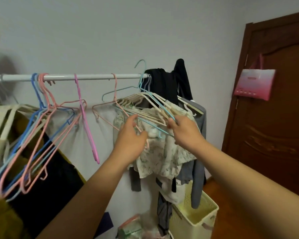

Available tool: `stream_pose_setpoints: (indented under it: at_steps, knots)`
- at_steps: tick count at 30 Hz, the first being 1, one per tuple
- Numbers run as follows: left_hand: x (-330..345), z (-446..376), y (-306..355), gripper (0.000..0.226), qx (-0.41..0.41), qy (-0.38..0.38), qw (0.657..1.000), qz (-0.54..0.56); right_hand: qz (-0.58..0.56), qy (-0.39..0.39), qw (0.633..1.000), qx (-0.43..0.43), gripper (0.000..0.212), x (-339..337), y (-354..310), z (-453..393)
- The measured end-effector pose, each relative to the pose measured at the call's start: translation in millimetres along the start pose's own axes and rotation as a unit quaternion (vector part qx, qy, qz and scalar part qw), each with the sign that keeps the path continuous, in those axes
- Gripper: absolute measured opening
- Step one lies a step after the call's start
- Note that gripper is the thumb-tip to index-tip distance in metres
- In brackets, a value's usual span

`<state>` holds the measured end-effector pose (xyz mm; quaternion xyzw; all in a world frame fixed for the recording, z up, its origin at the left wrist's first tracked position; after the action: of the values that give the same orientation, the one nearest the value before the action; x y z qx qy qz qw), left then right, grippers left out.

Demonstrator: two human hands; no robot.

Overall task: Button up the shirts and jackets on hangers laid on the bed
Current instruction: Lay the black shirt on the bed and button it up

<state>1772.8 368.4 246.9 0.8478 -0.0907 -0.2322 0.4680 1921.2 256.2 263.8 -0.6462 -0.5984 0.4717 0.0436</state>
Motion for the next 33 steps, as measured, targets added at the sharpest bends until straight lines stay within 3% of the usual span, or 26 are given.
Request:
stream_pose_setpoints:
  at_steps: [3, 6, 10, 14, 18, 23, 27, 29, 33]
  knots:
    - [15, 26, 9, 0.046, 0.049, 0.035, 0.998, 0.016, 0.006, -0.017, 0.999, 0.036, 0.033, -31, 47, 49]
    - [52, 75, 30, 0.033, 0.093, 0.002, 0.992, 0.087, -0.025, -0.021, 0.996, 0.086, 0.03, -77, 99, 120]
    - [139, 157, 47, 0.031, 0.072, -0.167, 0.968, 0.172, -0.062, 0.011, 0.976, 0.21, 0.025, -148, 171, 257]
    - [240, 255, 52, 0.027, 0.062, -0.364, 0.915, 0.162, -0.141, 0.106, 0.905, 0.388, 0.021, -204, 221, 413]
    - [325, 345, 50, 0.021, 0.091, -0.556, 0.816, 0.127, -0.129, 0.264, 0.805, 0.515, 0.02, -235, 229, 551]
    - [402, 445, 28, 0.019, 0.168, -0.724, 0.667, 0.05, -0.066, 0.434, 0.641, 0.629, 0.026, -226, 173, 667]
    - [411, 531, 28, 0.043, 0.338, -0.762, 0.549, 0.057, -0.048, 0.529, 0.53, 0.661, 0.024, -184, 77, 721]
    - [393, 573, 36, 0.059, 0.442, -0.75, 0.484, 0.087, -0.05, 0.557, 0.492, 0.667, 0.025, -159, 28, 737]
    - [354, 646, 39, 0.057, 0.585, -0.727, 0.337, 0.123, -0.083, 0.618, 0.421, 0.659, 0.029, -110, -51, 769]
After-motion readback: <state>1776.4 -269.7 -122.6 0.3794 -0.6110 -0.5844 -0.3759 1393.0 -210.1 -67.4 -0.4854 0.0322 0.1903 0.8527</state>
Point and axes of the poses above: each hand's wrist, its own z-axis away from the middle knuckle, its own x-axis out of the palm, y = z × x, the point moved 2 cm from there along -z, towards the middle knuckle, and after that the axes turned 7 degrees about y, right-handed, at the moved point
